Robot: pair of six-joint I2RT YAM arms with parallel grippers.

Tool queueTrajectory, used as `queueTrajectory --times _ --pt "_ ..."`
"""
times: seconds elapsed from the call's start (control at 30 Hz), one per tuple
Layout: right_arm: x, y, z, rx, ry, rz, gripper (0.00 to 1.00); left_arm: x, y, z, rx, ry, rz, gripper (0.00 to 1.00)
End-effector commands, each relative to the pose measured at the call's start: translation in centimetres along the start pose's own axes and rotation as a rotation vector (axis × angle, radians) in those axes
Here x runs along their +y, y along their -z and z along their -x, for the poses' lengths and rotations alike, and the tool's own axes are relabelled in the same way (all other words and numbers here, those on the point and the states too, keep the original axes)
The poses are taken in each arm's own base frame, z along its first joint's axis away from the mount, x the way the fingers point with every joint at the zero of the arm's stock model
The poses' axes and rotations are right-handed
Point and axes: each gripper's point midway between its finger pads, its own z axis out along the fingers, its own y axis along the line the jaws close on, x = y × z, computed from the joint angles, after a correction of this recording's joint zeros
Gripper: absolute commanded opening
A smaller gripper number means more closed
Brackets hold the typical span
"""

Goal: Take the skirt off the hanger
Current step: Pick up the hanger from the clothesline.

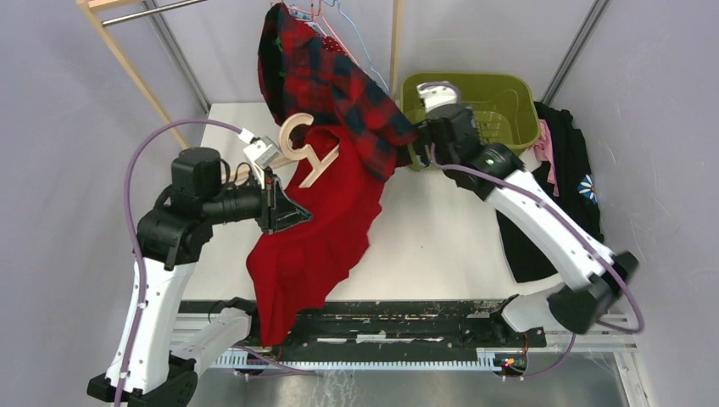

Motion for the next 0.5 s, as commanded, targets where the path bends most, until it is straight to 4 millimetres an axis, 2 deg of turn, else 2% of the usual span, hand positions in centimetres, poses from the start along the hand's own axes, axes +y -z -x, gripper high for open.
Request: queueTrajectory --times 0.0,0.1,0.2,0.47 --pt "-4.3 5.3 5.6 -0.271 -0.175 -0.078 0.87 -7.8 3.3 9.3 -0.286 -0.299 -0.28 0.03" --pt "-5.0 6.4 6.8 -0.294 -0.187 -0.077 0.87 -9.9 4.1 11.9 -0.331 -0.347 -0.371 0.03" --pt "-4.9 6.8 7.2 -0.289 -0.194 -0.058 0.87 -11.3 4.7 13.8 -0.375 -0.379 -0.438 0.03" --pt "-6.9 8.0 7.4 -0.337 -0.193 -0.131 0.88 -13.6 5.6 14.9 -0.408 -0.405 -0.58 0.03"
